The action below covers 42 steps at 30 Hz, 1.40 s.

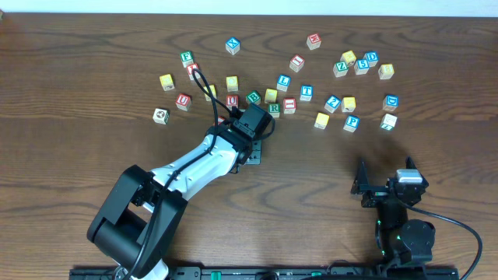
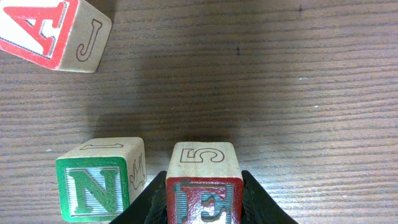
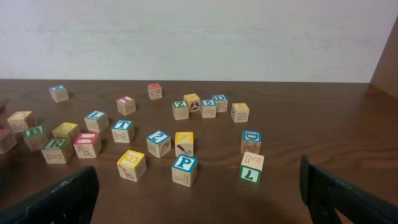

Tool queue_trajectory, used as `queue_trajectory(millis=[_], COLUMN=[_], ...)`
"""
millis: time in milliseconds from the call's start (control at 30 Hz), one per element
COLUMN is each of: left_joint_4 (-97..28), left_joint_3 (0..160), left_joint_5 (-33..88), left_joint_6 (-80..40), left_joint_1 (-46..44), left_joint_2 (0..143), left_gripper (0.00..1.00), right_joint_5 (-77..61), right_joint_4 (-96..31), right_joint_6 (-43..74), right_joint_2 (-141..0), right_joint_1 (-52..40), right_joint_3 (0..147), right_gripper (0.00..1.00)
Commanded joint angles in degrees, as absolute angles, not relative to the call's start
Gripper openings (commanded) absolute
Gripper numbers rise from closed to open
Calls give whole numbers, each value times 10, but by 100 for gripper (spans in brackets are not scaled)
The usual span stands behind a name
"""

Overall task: Spell out NEURIPS
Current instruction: 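Lower the red E block onto the table right of the N block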

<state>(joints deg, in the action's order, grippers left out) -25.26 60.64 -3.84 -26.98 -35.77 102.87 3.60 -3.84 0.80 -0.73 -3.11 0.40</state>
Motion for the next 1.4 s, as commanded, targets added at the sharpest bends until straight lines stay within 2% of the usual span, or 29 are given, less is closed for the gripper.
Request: queue_trajectory(millis=[0,1367], left_joint_4=[-254,-264], left_joint_3=[601,601], left_joint_5=[-51,-26], left_joint_6=[-257,-251], left_joint_1=[-350,-327], left_joint_2=[1033,1049], left_gripper=[8,8], right_joint_5=[35,35], right_joint_4=[-41,-41], right_joint_6=[3,3], right_joint_2=[-5,-5], right_joint_1=[-27,-27], right_joint_3=[3,3], right_gripper=[99,99])
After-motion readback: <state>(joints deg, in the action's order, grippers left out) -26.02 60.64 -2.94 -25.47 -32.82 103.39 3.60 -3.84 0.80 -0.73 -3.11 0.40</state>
